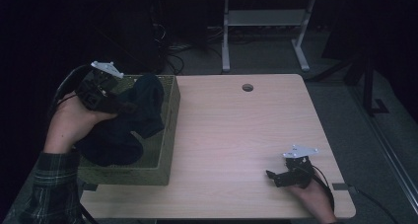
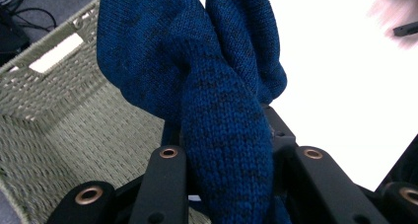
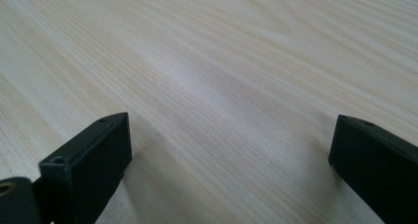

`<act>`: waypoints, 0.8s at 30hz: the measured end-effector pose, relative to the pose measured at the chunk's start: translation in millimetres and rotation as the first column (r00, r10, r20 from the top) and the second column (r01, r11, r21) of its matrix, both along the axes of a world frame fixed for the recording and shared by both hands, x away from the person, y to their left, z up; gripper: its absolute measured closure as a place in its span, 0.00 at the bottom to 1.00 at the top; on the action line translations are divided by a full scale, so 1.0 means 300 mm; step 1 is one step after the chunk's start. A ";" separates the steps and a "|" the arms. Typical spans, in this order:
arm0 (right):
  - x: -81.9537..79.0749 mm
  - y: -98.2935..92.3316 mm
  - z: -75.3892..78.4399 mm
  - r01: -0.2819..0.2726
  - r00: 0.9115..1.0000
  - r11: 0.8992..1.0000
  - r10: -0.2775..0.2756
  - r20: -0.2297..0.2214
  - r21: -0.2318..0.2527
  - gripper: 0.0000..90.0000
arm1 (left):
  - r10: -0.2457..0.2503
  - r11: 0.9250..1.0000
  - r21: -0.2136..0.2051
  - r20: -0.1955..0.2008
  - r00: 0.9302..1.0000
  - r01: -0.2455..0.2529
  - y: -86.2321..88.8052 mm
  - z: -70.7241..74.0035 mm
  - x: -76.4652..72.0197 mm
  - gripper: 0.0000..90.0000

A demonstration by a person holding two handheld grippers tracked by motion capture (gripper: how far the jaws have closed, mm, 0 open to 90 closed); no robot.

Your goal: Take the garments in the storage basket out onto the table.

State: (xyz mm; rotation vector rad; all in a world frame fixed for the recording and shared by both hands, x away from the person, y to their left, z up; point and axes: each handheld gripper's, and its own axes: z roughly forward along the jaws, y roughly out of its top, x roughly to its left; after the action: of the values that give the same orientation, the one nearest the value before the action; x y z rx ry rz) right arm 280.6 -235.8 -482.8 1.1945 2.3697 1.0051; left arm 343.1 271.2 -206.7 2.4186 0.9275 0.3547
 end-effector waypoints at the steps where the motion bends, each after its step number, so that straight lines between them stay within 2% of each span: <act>1: 0.000 0.000 0.000 0.000 1.000 1.000 0.000 0.000 0.000 0.03 | -0.001 1.000 -0.008 0.005 1.000 0.001 -0.002 0.008 -0.001 0.77; 3: 0.000 0.000 0.000 0.000 1.000 1.000 0.000 0.000 0.000 0.03 | -0.013 0.999 -0.033 0.008 1.000 0.014 -0.010 0.030 -0.005 0.77; 16: 0.000 0.000 0.000 0.000 1.000 1.000 0.000 0.000 0.000 0.03 | -0.064 0.998 -0.023 0.046 0.997 0.065 -0.089 0.104 -0.005 0.77; 24: 0.000 0.000 0.000 0.000 1.000 1.000 0.000 0.000 0.000 0.03 | -0.099 0.994 -0.038 0.063 0.993 0.102 -0.161 0.135 0.003 0.77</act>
State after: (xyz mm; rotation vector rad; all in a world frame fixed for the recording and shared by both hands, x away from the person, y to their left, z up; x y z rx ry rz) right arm 280.6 -235.8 -482.8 1.1947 2.3698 1.0049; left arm 343.9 222.8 -166.2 2.3927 0.7754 0.3673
